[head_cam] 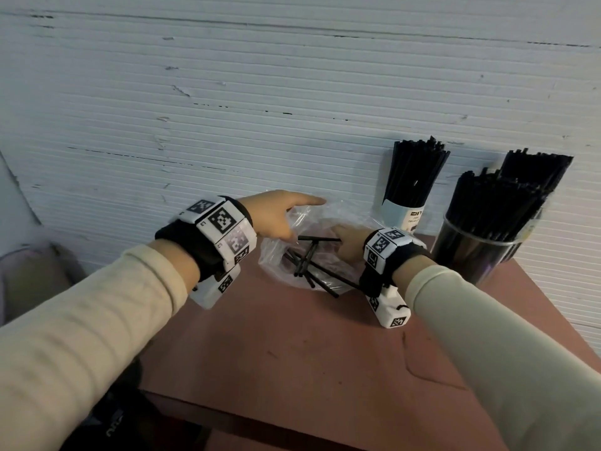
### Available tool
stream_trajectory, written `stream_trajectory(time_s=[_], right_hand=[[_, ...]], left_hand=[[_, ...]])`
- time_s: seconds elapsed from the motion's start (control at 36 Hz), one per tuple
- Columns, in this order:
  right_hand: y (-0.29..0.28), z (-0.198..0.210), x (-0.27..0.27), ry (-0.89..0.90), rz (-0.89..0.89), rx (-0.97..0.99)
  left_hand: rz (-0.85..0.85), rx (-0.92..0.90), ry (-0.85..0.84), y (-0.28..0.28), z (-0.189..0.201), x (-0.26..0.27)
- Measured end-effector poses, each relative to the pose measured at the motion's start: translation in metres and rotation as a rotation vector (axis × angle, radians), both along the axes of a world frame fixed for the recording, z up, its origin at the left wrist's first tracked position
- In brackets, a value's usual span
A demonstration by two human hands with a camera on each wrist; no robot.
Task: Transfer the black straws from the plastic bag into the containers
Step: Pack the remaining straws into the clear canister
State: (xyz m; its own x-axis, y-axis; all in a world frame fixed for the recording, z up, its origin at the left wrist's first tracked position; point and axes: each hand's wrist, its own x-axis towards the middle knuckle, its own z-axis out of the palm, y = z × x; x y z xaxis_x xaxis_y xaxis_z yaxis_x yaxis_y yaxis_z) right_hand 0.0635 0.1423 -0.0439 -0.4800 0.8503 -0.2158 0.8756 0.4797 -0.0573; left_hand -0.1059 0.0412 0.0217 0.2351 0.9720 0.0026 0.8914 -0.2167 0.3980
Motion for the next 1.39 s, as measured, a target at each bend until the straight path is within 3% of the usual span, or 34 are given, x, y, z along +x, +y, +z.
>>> stream_trajectory(time_s=[0.33, 0.53, 0.83, 0.94, 1.11, 1.22, 1.39], right_hand=[[-0.007, 0.001, 0.006, 0.119, -0.077, 0.042], [-0.026, 0.005, 0.011, 0.281, -0.046, 0.012], [-0.068, 0.02, 0.007, 0.2, 0.239, -0.012], [-0.078, 0.024, 0.004, 0.178, 0.274, -0.036], [-0.08, 0.014, 0.007, 0.175, 0.258, 0.1], [-0.083, 0.019, 0.01, 0.235, 0.253, 0.074], [-0.096, 0.03, 0.019, 0.19, 0.279, 0.024]], left_hand=[[0.044, 0.015, -0.039, -0.006, -0.011, 0.008], [0.06, 0.028, -0.012, -0.012, -0.009, 0.01], [0.089, -0.012, -0.04, -0.036, -0.005, 0.015], [0.085, -0.027, -0.093, -0.044, -0.005, 0.017], [0.055, -0.03, -0.092, -0.043, -0.009, 0.007], [0.049, -0.017, -0.115, -0.042, -0.012, 0.003], [0.068, 0.069, -0.118, -0.043, -0.017, 0.001]])
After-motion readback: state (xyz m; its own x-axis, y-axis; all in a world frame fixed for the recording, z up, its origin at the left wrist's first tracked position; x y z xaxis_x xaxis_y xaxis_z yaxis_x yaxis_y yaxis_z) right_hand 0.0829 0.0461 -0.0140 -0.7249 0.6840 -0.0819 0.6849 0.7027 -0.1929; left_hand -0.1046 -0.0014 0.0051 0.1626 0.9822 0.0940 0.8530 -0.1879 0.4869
